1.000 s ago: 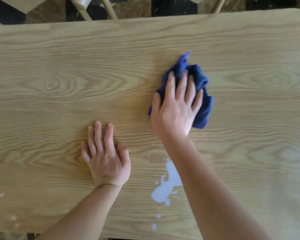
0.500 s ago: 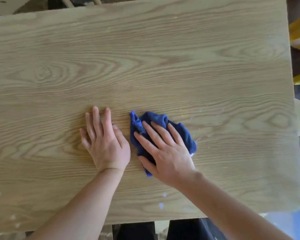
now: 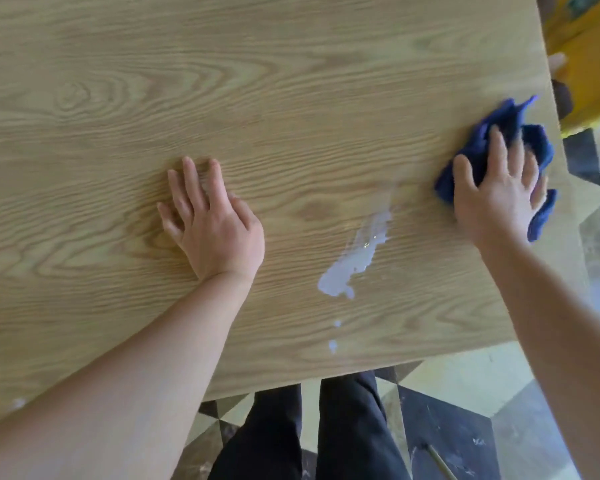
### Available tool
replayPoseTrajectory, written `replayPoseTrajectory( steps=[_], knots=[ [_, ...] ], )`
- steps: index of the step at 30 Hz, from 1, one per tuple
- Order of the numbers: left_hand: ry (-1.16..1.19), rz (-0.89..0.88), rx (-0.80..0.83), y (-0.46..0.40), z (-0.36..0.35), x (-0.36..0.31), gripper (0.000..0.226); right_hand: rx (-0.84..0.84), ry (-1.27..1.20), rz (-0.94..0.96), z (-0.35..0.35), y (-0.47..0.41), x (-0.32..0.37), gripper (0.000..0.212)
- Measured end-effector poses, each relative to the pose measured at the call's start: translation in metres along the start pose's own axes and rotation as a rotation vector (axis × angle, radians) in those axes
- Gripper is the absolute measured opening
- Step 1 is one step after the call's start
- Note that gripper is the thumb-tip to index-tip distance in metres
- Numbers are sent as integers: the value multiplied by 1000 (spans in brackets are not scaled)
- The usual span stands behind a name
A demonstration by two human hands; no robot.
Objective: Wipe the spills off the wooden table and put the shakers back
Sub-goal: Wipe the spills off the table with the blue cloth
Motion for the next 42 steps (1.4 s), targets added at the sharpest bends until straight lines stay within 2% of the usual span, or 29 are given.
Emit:
replayPoseTrajectory(
  steps=[3,5,8,10,12,14,17,19,22,24,27,29,30,32,36,39,42],
  knots=[
    [3,-10,-6,1,1,0,54,-44,-50,-148,-13,78,-16,69],
    [0,-7,-1,2,2,0,54,2,-5,-93,-30,135,-2,68],
    [-6,-5,-7,1,3,-1,54,82,143,211,-47,189,19,66],
    [4,-5,-13,2,4,0,55,101,221,477,-44,173,24,66],
    [-6,-5,-19,1,4,-1,55,62,262,632,-31,125,25,65],
    [-14,-3,-17,1,3,-2,55,6,228,580,-14,60,28,64],
    [-25,-2,-28,2,4,-4,57,-54,130,382,-5,-8,55,63],
    [-25,-5,-33,2,4,-5,58,-89,113,291,-7,-22,75,64],
    [-30,-4,-53,1,4,-4,56,-133,103,290,-11,-11,99,65],
    [-35,-1,-50,2,3,-4,57,-122,100,404,-18,16,120,63],
    [-20,6,-40,1,2,-3,56,-58,114,711,-32,72,149,60],
    [5,2,-9,1,3,-1,54,-14,148,903,-36,97,141,58],
    [20,-12,24,3,5,-1,52,-11,164,932,-33,93,125,58],
    [22,-42,77,14,15,5,48,-59,173,805,-18,62,75,59],
    [-21,-15,65,84,47,56,49,-55,128,351,6,19,-36,60],
    [-70,48,100,126,39,85,54,-42,68,156,2,44,-59,61],
    [-89,54,52,132,37,88,53,-30,75,124,-12,103,-43,64]
  ],
)
Point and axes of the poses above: each hand's wrist, its own y-axis away from the middle knuckle, its own z-axis out of the back of the hand, x = y × z, the point moved 10 cm from there along -y, towards the middle knuckle, and after that the axes turned 6 degrees about y, right-handed, at the moved point
